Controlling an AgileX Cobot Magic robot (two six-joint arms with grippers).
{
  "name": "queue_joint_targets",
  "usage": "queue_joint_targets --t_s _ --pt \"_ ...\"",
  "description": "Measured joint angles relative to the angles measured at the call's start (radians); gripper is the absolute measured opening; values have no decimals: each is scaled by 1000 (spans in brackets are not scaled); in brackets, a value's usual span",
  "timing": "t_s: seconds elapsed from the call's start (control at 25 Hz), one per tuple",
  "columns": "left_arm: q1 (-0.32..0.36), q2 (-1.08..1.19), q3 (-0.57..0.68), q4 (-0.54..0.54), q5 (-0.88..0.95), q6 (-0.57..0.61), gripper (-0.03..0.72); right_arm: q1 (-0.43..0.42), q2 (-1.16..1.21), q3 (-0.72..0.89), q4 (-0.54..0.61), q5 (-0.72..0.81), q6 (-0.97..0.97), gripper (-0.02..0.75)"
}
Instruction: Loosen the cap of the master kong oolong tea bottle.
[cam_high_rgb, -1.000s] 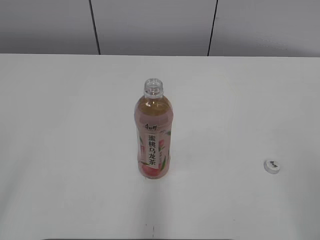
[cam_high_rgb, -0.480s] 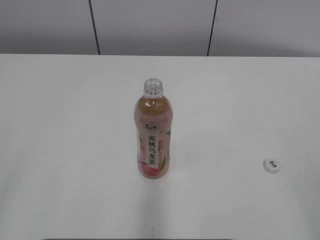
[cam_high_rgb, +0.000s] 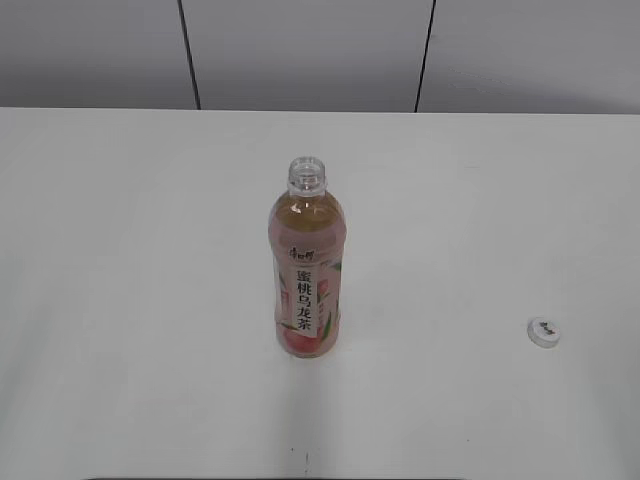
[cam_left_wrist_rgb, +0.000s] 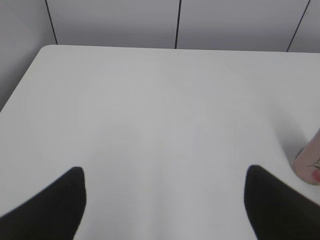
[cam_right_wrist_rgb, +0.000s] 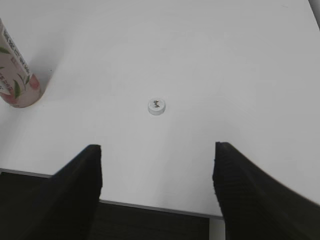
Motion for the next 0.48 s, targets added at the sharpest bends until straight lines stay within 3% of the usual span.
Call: queue_joint_targets --t_s 0.48 --pt "0 0 0 0 0 0 584 0 0 0 5 0 0 525"
